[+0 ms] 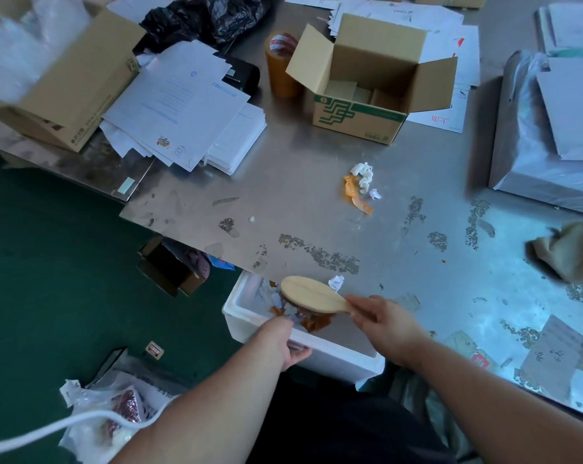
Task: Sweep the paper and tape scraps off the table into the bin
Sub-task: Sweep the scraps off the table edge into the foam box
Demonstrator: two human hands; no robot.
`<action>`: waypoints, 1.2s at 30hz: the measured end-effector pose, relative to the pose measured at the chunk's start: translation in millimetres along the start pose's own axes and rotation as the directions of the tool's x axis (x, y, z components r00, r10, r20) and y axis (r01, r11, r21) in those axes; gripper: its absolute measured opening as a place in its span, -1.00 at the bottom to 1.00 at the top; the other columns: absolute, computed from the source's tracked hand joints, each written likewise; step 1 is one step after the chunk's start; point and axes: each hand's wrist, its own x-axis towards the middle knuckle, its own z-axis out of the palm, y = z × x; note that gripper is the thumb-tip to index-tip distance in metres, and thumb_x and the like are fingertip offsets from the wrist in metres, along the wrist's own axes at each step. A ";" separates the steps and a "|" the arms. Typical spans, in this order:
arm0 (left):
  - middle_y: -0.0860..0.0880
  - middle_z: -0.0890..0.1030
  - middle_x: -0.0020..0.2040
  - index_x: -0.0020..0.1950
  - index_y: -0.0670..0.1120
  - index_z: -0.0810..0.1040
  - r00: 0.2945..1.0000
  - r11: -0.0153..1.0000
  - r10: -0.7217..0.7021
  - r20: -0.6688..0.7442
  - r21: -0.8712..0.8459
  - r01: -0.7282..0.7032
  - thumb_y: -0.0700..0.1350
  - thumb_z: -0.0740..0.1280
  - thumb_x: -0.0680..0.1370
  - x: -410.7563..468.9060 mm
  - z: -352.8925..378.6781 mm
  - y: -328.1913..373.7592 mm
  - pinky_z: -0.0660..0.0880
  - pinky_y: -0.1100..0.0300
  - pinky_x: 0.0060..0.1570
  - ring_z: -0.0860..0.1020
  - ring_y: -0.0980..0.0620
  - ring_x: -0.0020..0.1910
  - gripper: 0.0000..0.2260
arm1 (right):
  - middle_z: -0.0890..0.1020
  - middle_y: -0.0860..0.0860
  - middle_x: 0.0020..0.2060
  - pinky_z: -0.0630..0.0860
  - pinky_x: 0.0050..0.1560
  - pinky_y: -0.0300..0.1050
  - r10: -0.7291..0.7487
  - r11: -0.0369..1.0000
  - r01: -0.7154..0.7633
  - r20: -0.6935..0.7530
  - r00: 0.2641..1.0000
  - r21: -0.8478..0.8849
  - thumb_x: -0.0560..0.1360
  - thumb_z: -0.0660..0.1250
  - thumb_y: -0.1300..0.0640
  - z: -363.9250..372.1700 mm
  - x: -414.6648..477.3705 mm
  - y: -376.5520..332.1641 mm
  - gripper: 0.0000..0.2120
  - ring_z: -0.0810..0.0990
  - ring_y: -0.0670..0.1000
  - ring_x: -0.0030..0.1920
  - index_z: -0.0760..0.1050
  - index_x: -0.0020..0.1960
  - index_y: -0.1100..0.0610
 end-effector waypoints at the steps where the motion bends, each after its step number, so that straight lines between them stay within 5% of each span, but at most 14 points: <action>1: -0.31 0.56 0.08 0.13 -0.29 0.43 1.000 1.000 -0.002 -0.004 0.004 0.002 -0.13 0.38 0.65 0.3 -0.8 0.0 0.66 -0.16 -0.10 0.60 -0.32 0.15 -0.75 | 0.54 -0.18 -0.08 0.45 0.11 -0.11 0.007 0.999 -0.006 -0.016 1.000 0.037 0.63 0.27 -0.03 -2.2 0.1 0.7 -0.66 0.56 -0.05 0.05 0.51 0.38 -0.22; 9: -0.32 0.59 0.05 0.14 -0.30 0.47 0.999 0.999 -0.043 -0.006 -0.011 0.043 -0.18 0.43 0.60 1.3 -1.8 2.4 0.68 -0.20 -0.12 0.63 -0.32 0.09 -0.75 | 0.51 -0.15 -0.09 0.39 0.04 -0.10 0.168 0.983 -0.136 -0.297 0.940 0.124 0.65 0.25 -0.04 -27.6 11.2 15.1 -0.64 0.51 0.03 0.06 0.48 0.44 -0.13; 14: -0.32 0.61 0.06 0.17 -0.30 0.49 0.999 0.999 -0.051 -0.007 -0.005 0.051 -0.20 0.43 0.60 0.9 -2.2 4.2 0.67 -0.20 -0.20 0.63 -0.32 0.09 -0.75 | 0.51 -0.09 -0.08 0.47 0.12 -0.02 0.162 0.981 -0.180 -0.205 0.965 -0.073 0.65 0.19 -0.07 -23.9 0.2 24.3 -0.64 0.51 0.08 0.16 0.45 0.43 -0.19; 21: -0.35 0.58 0.18 0.31 -0.28 0.44 1.000 0.999 -0.029 -0.002 0.023 0.029 -0.17 0.42 0.61 2.2 -1.4 5.3 0.68 -0.21 -0.06 0.61 -0.32 0.09 -0.66 | 0.48 -0.14 -0.13 0.45 -0.01 -0.06 0.090 0.993 -0.099 -0.144 0.985 -0.057 0.65 0.19 -0.08 11.0 -22.2 13.0 -0.65 0.49 0.00 0.02 0.45 0.42 -0.20; 25: -0.33 0.57 0.19 0.30 -0.27 0.46 1.000 0.999 -0.023 -0.016 0.042 0.023 -0.16 0.39 0.63 3.4 -2.9 7.8 0.67 -0.19 -0.30 0.61 -0.32 0.06 -0.69 | 0.48 -0.17 -0.14 0.45 0.02 -0.07 0.060 0.997 -0.067 -0.140 0.988 -0.043 0.64 0.20 -0.08 13.9 -18.8 7.7 -0.65 0.48 -0.03 0.03 0.46 0.42 -0.21; 36: -0.33 0.60 0.11 0.17 -0.27 0.50 0.997 0.996 -0.055 -0.055 0.063 0.059 -0.19 0.44 0.58 -0.4 -1.5 8.7 0.69 -0.21 -0.30 0.65 -0.34 -0.01 -0.76 | 0.60 0.20 0.21 0.44 0.21 0.17 0.080 0.991 -0.123 -0.499 0.863 -0.053 0.65 0.21 0.08 -83.7 71.8 1.5 -0.65 0.51 0.31 0.20 0.43 0.42 0.06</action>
